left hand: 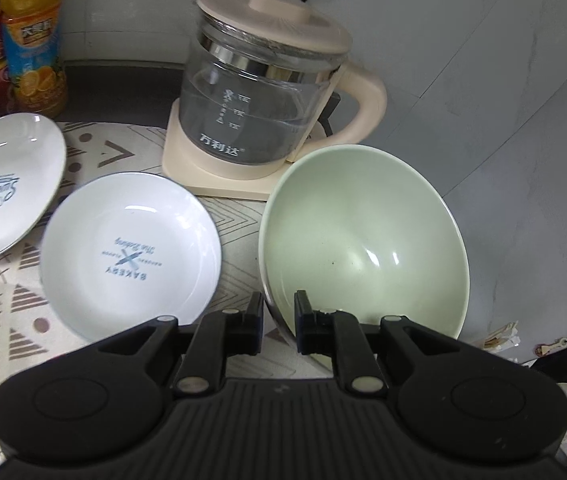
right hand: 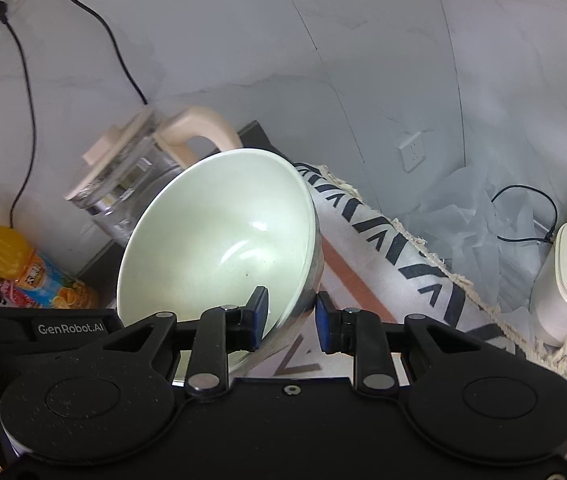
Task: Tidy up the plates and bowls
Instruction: 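Carry the small green bowl and lower it onto the bowl stack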
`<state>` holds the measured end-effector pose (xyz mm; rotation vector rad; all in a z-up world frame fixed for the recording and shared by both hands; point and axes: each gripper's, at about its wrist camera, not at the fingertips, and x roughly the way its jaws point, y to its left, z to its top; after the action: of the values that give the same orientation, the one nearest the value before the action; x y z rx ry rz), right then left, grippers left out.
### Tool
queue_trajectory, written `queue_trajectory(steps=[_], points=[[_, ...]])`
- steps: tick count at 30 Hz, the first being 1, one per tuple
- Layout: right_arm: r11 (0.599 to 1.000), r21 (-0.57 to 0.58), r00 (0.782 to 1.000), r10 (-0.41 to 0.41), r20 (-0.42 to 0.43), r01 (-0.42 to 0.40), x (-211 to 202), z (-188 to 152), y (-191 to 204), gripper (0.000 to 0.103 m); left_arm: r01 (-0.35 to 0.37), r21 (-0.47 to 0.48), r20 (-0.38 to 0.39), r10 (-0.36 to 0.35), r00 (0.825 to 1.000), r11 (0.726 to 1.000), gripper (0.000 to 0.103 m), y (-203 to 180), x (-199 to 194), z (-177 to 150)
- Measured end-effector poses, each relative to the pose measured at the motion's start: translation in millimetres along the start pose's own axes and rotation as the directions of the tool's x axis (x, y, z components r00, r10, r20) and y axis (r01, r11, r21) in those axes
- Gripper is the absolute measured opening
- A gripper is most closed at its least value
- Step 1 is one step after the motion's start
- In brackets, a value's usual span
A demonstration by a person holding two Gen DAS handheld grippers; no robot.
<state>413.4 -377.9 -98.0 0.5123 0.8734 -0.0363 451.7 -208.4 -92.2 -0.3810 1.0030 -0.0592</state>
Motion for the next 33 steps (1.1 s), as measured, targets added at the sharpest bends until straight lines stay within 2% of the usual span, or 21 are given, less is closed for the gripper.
queue_trajectory(steps=[11,20,33], points=[[1.0,-0.019,0.999,-0.001,0.044,0.002,-47.4,-28.2,26.0,0.024,0.022,0.001,0.039,-0.022,0.999,1.0,0.013,24.0,-52.7,-21.1],[0.999,-0.038,0.999,-0.002,0.049,0.004,-71.4,-55.2,45.5,0.024,0.022,-0.012,0.046,-0.021,0.999,1.0,0.013,50.5,-83.1,-41.8],[0.998,-0.052,1.0,-0.018,0.006,0.019,-85.3,-102.3,63.5,0.024,-0.008,-0.04,-0.006,0.008,1.0,0.999,0.014,89.0,-95.8,-71.6]])
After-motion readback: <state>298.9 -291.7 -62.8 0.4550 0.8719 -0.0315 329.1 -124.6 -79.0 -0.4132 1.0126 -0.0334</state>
